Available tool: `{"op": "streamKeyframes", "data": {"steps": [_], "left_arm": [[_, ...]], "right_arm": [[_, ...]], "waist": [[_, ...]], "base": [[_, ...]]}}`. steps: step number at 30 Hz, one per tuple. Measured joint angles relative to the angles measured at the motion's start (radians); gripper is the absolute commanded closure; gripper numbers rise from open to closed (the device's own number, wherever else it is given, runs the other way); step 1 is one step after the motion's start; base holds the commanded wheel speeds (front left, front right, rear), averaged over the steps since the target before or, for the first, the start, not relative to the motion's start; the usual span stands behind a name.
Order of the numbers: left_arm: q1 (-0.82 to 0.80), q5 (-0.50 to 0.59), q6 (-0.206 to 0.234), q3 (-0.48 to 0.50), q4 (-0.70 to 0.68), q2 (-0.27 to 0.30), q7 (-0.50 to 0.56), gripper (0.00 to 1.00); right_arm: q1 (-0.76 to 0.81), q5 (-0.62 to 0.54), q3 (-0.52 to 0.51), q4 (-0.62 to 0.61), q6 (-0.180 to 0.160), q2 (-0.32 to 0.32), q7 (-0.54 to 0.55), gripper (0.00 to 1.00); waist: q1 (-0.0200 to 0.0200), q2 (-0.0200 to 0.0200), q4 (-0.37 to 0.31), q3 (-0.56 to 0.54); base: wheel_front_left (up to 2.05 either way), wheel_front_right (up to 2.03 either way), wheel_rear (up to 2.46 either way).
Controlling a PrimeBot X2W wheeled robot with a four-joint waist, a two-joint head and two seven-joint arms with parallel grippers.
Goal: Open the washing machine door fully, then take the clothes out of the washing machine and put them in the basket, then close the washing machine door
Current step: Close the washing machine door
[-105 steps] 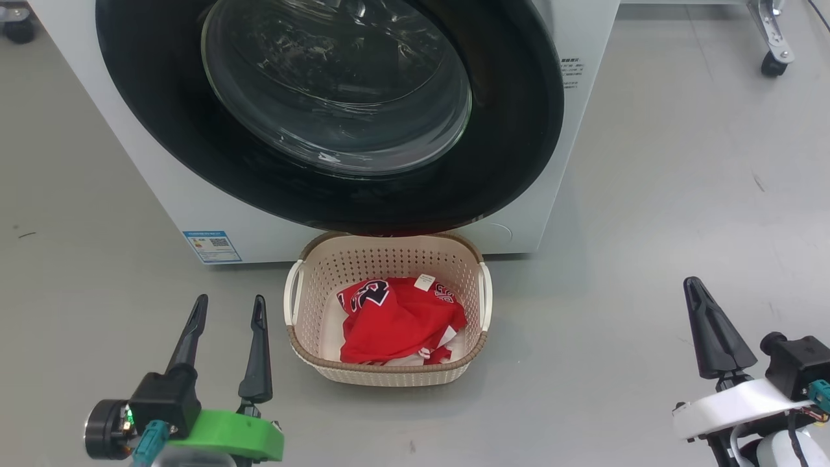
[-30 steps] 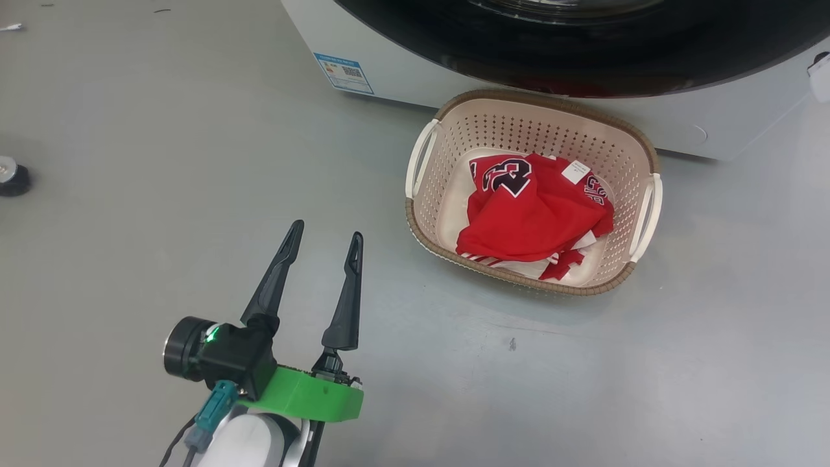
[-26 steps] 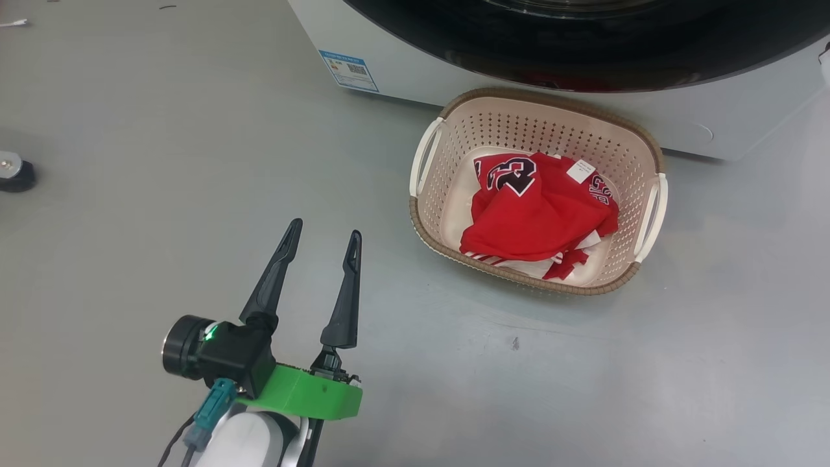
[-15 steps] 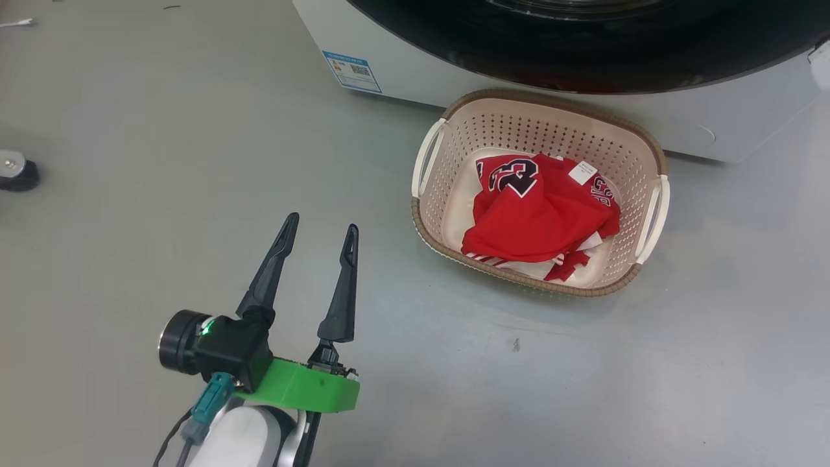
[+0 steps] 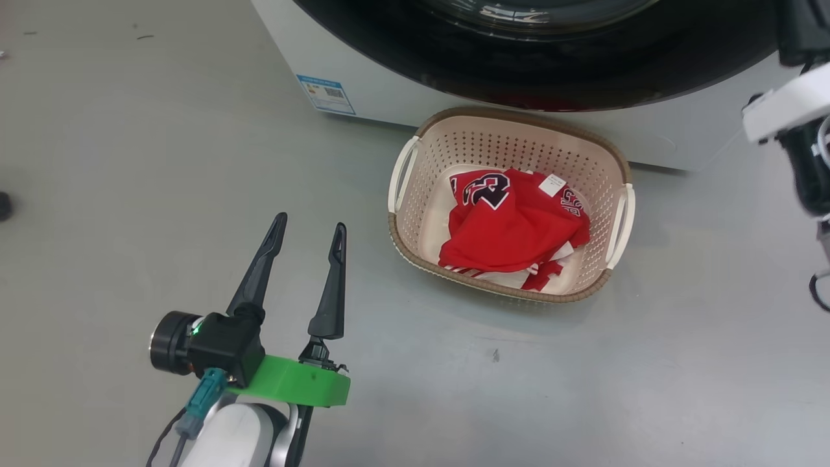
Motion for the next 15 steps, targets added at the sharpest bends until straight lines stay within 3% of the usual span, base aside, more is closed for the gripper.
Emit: {"op": "streamKeyframes", "data": {"steps": [10, 11, 12, 13, 14, 15], "left_arm": [[0.001, 0.016, 0.000, 0.023, 0.035, 0.000, 0.000, 0.00], [0.001, 0.016, 0.000, 0.024, 0.039, 0.000, 0.000, 0.00], [0.001, 0.017, 0.000, 0.024, 0.045, 0.000, 0.000, 0.00], [0.002, 0.021, 0.000, 0.027, 0.052, 0.000, 0.000, 0.00], [0.002, 0.021, 0.000, 0.028, 0.057, 0.000, 0.000, 0.00], [0.002, 0.022, 0.000, 0.028, 0.061, 0.000, 0.000, 0.00]], "right_arm": [[0.155, 0.002, 0.005, 0.003, 0.000, 0.012, -0.075, 1.00], [0.170, 0.002, -0.001, 0.004, 0.000, 0.014, -0.078, 0.85], [0.185, 0.002, -0.003, 0.005, 0.000, 0.015, -0.081, 0.56], [0.198, -0.004, -0.004, 0.006, -0.001, 0.017, -0.081, 0.42], [0.210, -0.007, -0.007, 0.006, -0.002, 0.020, -0.082, 0.11], [0.223, -0.007, -0.011, 0.006, -0.002, 0.026, -0.082, 0.00]], "waist": [[0.0000, 0.0000, -0.050, -0.051], [0.0000, 0.0000, -0.055, -0.056], [0.0000, 0.0000, -0.061, -0.062], [0.0000, 0.0000, -0.066, -0.068], [0.0000, 0.0000, -0.072, -0.075], [0.0000, 0.0000, -0.078, -0.081]], "base": [[0.00, 0.00, 0.00], [0.00, 0.00, 0.00], [0.00, 0.00, 0.00], [0.00, 0.00, 0.00], [0.00, 0.00, 0.00], [0.00, 0.00, 0.00]]}}
